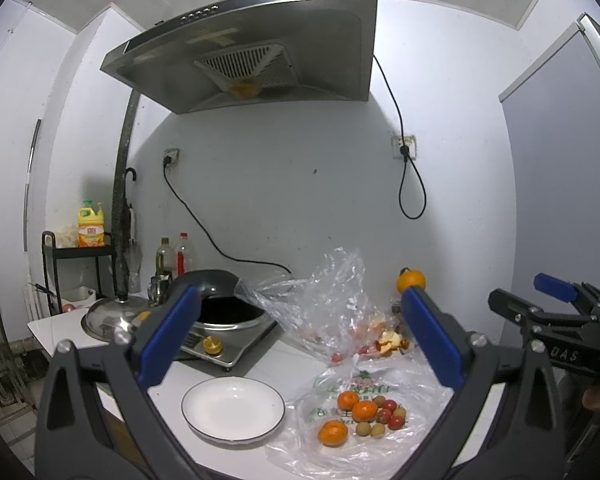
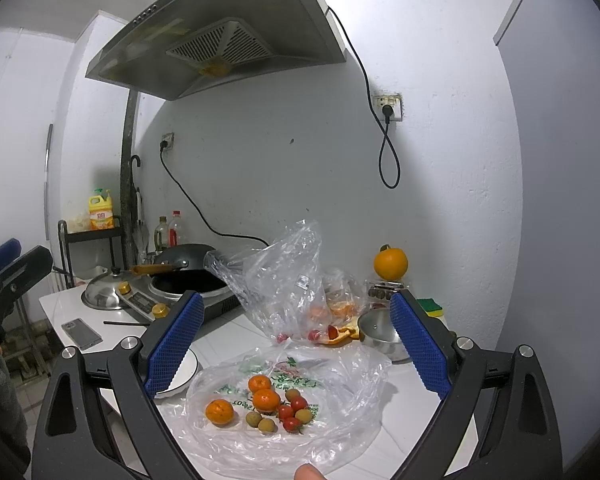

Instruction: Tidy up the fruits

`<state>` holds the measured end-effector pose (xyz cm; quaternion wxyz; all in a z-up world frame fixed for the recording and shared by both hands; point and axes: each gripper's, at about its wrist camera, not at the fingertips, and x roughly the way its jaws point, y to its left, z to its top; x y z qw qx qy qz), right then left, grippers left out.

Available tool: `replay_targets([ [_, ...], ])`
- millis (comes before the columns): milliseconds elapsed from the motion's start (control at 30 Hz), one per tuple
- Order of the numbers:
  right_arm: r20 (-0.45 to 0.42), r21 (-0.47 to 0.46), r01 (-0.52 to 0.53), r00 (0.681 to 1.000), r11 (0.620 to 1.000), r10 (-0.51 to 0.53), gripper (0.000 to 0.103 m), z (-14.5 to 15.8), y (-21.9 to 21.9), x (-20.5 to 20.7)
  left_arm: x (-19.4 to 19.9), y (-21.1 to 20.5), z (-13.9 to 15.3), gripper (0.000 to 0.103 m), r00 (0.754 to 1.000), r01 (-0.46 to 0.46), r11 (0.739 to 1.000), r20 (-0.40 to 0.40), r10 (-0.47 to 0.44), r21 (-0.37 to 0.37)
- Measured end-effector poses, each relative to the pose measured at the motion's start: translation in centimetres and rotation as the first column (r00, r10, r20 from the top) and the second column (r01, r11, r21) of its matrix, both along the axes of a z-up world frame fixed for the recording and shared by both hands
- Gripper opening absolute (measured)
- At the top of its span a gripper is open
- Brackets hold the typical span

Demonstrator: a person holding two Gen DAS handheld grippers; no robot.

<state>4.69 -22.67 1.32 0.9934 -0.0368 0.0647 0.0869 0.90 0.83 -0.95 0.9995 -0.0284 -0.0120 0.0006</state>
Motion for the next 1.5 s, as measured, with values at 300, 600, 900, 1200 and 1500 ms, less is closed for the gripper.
replay_targets([
  [300,0.000,0.000,0.002,1.000,1.000,-0.002,0.096,-0.03,0.02,0.03,0.13,-0.13,-0.11,0.102,1.000,0.000,1.000,0.002,0.000,0.004],
  [600,0.000,-0.001,0.001,1.000,1.000,-0.001,0.096,-0.03,0.00,0.03,0.29,0.04,-0.07,0.102,1.000,-0.010,1.000,0.001,0.010,-0.003],
  [900,-0.001,-0.002,0.001,1.000,1.000,-0.001,0.096,-0.11,0.07,0.18,0.22,0.15,-0.10,0.102,1.000,-0.009,1.000,0.003,0.009,-0.004],
  [1200,-0.002,-0.002,0.000,1.000,1.000,0.000,0.096,0.01,0.05,0.09,0.19,0.14,-0.13,0.102,1.000,-0.009,1.000,0.004,0.009,-0.003],
  [1500,-0.006,-0.003,0.000,1.000,1.000,0.000,0.096,-0.28,0.05,0.39,0.54,0.22,-0.17,0.102,1.000,-0.004,1.000,-0.005,0.004,-0.003],
])
